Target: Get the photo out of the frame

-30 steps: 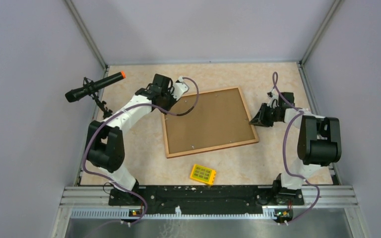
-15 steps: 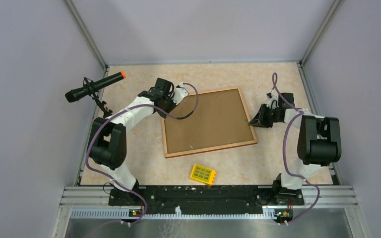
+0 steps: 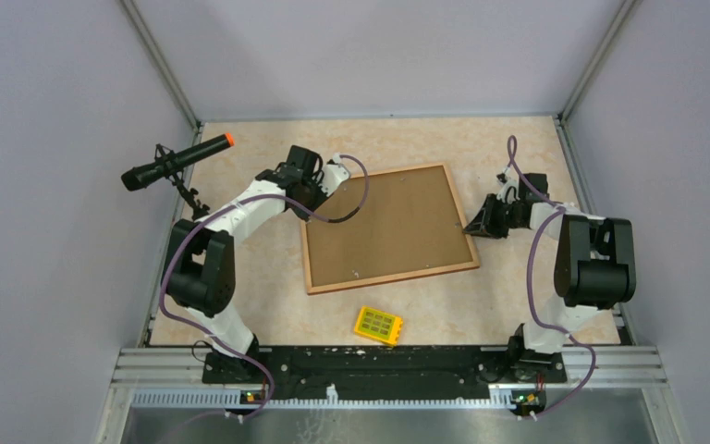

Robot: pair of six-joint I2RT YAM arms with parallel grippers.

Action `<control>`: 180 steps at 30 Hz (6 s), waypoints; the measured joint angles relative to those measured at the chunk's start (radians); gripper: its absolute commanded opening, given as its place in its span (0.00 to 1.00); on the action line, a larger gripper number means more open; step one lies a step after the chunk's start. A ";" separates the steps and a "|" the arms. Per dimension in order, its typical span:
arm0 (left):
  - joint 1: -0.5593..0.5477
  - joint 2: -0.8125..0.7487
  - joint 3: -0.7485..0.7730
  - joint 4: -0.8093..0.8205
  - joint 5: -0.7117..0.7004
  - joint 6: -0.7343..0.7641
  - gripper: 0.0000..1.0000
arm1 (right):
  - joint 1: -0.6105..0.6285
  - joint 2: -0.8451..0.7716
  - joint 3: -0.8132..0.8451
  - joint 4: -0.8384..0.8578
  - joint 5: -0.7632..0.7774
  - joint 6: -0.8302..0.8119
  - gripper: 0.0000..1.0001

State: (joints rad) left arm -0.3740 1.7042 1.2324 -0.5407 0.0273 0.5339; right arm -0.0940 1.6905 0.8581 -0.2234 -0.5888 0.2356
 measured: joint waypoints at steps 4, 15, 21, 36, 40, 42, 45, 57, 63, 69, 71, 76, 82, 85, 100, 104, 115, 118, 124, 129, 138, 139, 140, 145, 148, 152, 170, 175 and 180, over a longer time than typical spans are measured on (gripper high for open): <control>0.000 0.000 0.004 -0.013 0.022 -0.002 0.00 | 0.000 0.000 0.000 0.000 0.000 0.000 0.00; 0.002 0.000 0.015 -0.047 0.069 -0.014 0.00 | 0.000 0.000 0.000 0.000 -0.001 -0.003 0.00; -0.004 -0.007 0.015 -0.066 0.150 -0.044 0.00 | 0.000 0.000 0.000 0.000 -0.003 -0.005 0.00; -0.013 -0.032 0.013 -0.084 0.113 -0.058 0.00 | 0.000 0.003 0.000 -0.001 -0.015 -0.007 0.00; -0.013 -0.032 0.013 -0.090 0.072 -0.051 0.00 | 0.000 0.005 0.000 0.000 -0.019 -0.006 0.00; -0.013 -0.032 0.013 -0.090 0.060 -0.048 0.00 | 0.000 0.006 0.000 -0.001 -0.023 -0.007 0.00; -0.013 -0.032 0.013 -0.089 0.054 -0.044 0.00 | 0.000 0.007 0.000 0.000 -0.025 -0.007 0.00; -0.013 -0.012 0.009 -0.040 0.053 -0.045 0.00 | 0.000 0.010 0.000 0.000 -0.028 -0.007 0.00; -0.013 -0.008 0.009 -0.019 0.046 -0.053 0.00 | -0.001 0.017 0.000 0.005 -0.042 -0.007 0.00; -0.013 0.003 0.009 0.021 0.038 -0.060 0.00 | -0.001 0.020 0.000 0.007 -0.051 -0.007 0.00; -0.013 0.006 0.010 0.023 0.037 -0.061 0.00 | -0.001 0.020 0.000 0.007 -0.053 -0.007 0.02; -0.013 0.006 0.022 0.014 0.040 -0.067 0.00 | 0.000 0.020 0.011 -0.016 -0.052 -0.044 0.36; -0.013 -0.016 0.030 -0.019 0.098 -0.079 0.00 | 0.000 -0.021 0.048 -0.125 -0.054 -0.168 0.75; -0.013 -0.046 0.030 -0.040 0.144 -0.090 0.00 | 0.002 -0.048 0.111 -0.182 -0.061 -0.253 0.86; -0.013 -0.090 0.030 -0.069 0.270 -0.117 0.00 | 0.199 0.254 0.755 -0.301 0.003 -0.702 0.90; -0.013 -0.097 0.030 -0.070 0.281 -0.117 0.00 | 0.238 0.360 0.832 -0.314 0.014 -0.778 0.87; -0.013 -0.114 0.018 -0.070 0.298 -0.116 0.00 | 0.277 0.616 1.089 -0.334 0.055 -0.902 0.83; -0.013 -0.114 0.017 -0.070 0.299 -0.116 0.00 | 0.277 0.663 1.139 -0.343 0.058 -0.918 0.81; -0.013 -0.114 0.017 -0.069 0.302 -0.116 0.00 | 0.291 0.705 1.154 -0.346 0.064 -0.950 0.69; -0.013 -0.114 0.017 -0.069 0.301 -0.116 0.00 | 0.311 0.706 1.154 -0.340 0.074 -0.967 0.51; -0.013 -0.114 0.017 -0.069 0.301 -0.117 0.00 | 0.320 0.723 1.193 -0.380 0.100 -1.006 0.11; -0.013 -0.114 0.017 -0.068 0.300 -0.117 0.00 | 0.319 0.726 1.201 -0.386 0.101 -1.014 0.09; -0.013 -0.114 0.017 -0.069 0.299 -0.117 0.00 | 0.318 0.727 1.205 -0.391 0.106 -1.022 0.05; -0.013 -0.114 0.017 -0.068 0.297 -0.117 0.00 | 0.292 0.721 1.191 -0.365 0.131 -1.033 0.00; -0.013 -0.114 0.017 -0.068 0.297 -0.117 0.00 | 0.255 0.687 1.123 -0.312 0.149 -1.006 0.00; -0.013 -0.114 0.017 -0.066 0.297 -0.120 0.00 | 0.176 0.594 0.961 -0.234 0.176 -0.935 0.00; -0.013 -0.106 0.017 -0.023 0.257 -0.159 0.00 | 0.099 0.159 0.271 0.034 0.217 -0.482 0.00; -0.008 -0.088 0.017 0.013 0.231 -0.163 0.00 | 0.100 0.122 0.210 0.059 0.176 -0.406 0.00; -0.005 -0.056 0.036 0.048 0.210 -0.166 0.00 | 0.103 0.094 0.172 0.052 0.148 -0.339 0.00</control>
State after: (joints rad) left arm -0.3794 1.6485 1.2682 -0.4923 0.2371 0.3679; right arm 0.0086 1.7844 1.0298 -0.1711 -0.4408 -0.1036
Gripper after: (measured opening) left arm 0.251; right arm 0.055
